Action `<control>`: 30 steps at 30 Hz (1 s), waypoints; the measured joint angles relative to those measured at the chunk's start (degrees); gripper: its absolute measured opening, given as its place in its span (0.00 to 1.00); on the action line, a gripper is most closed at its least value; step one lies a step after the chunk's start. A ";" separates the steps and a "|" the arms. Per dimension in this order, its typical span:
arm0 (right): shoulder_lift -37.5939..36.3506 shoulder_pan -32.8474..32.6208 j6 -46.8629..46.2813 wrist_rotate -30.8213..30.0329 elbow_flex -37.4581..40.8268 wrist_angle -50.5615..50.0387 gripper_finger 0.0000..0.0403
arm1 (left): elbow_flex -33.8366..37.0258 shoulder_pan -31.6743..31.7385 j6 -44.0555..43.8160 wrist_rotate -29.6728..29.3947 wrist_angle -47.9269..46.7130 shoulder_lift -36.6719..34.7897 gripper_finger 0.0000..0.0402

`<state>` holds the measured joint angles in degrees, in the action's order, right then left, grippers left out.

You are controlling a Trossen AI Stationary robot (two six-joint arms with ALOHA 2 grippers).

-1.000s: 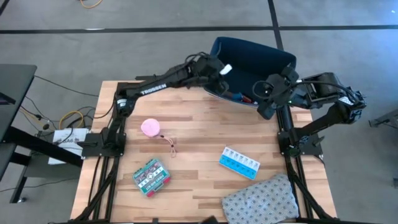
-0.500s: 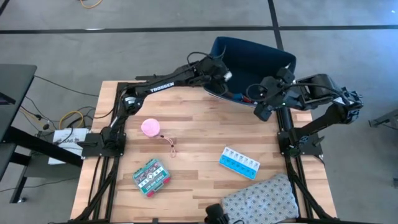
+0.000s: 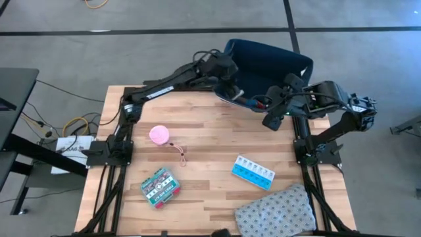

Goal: Pick & place medical supplies in basket/bin
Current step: Put the pink tumbler into the blue bin

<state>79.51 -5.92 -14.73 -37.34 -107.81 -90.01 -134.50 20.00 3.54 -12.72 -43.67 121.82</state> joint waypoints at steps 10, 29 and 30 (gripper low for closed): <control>3.10 1.47 -0.19 0.46 0.04 -0.01 0.33 | -0.42 -6.00 -3.42 -9.40 -18.97 -13.43 0.39; 8.05 0.63 2.70 23.82 0.00 -0.03 0.32 | 7.78 -28.51 -32.68 -16.93 -46.38 -18.91 0.39; 9.03 0.19 2.67 24.26 0.00 -0.01 0.32 | 8.68 -29.74 -33.35 -17.25 -46.15 -19.13 0.39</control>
<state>88.54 -5.73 -12.05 -13.08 -107.81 -90.02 -125.81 -9.73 -29.80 -29.97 -89.82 102.69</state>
